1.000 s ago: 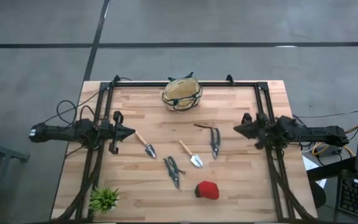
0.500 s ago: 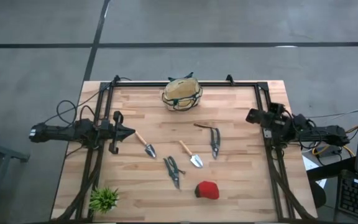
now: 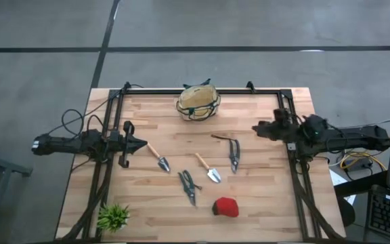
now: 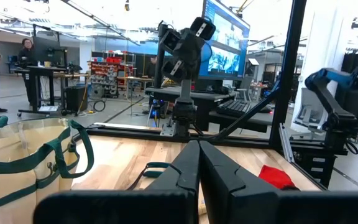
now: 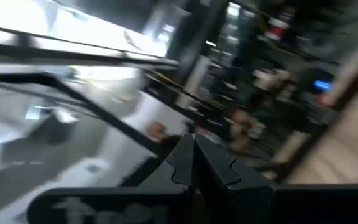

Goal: Pick & Place Garden tools in Gardening bag
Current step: Put the gloves into the gardening bag

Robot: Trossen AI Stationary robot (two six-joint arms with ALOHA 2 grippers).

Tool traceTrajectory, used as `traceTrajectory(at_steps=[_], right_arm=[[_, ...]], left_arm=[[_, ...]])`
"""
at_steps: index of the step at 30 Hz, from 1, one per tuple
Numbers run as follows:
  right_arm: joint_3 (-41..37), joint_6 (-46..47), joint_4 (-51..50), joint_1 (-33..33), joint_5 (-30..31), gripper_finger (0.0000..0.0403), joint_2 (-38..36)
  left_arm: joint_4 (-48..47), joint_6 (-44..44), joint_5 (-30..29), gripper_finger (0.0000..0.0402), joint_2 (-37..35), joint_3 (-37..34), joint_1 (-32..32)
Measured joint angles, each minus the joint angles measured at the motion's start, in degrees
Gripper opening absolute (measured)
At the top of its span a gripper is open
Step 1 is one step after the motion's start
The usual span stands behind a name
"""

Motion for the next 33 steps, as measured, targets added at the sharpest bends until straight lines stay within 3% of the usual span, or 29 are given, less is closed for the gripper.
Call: traceTrajectory(at_steps=[2, 7, 15, 19, 23, 33], right_arm=[[3.89, 1.6, -5.64, 0.0, -1.08, 0.0008, 2.84], [12.89, -0.13, -23.48, 0.2, -12.72, 0.0008, 9.83], [25.95, -11.17, -54.42, 0.33, -15.94, 0.0008, 19.55], [30.36, -15.65, -57.93, 2.67, -20.72, 0.0009, 24.46], [34.52, -20.75, -58.76, 6.2, -21.83, 0.0022, 30.4], [44.31, -38.18, -70.15, 14.36, -19.69, 0.0127, 45.88]], left_arm=[[0.0, 0.01, 0.02, 0.0013, 0.0, 0.0, -0.01], [0.0, 0.0, 0.0, 0.0013, 0.0, 0.0, 0.01], [0.02, 0.0, 0.0, 0.0013, 0.0, 0.0, -0.01], [0.0, 0.0, 0.0, 0.0013, 0.0, 0.0, 0.0], [0.01, 0.01, -0.01, 0.0013, 0.0, 0.0, 0.0], [0.0, 0.0, 0.02, 0.0013, 0.0, 0.0, -0.02]])
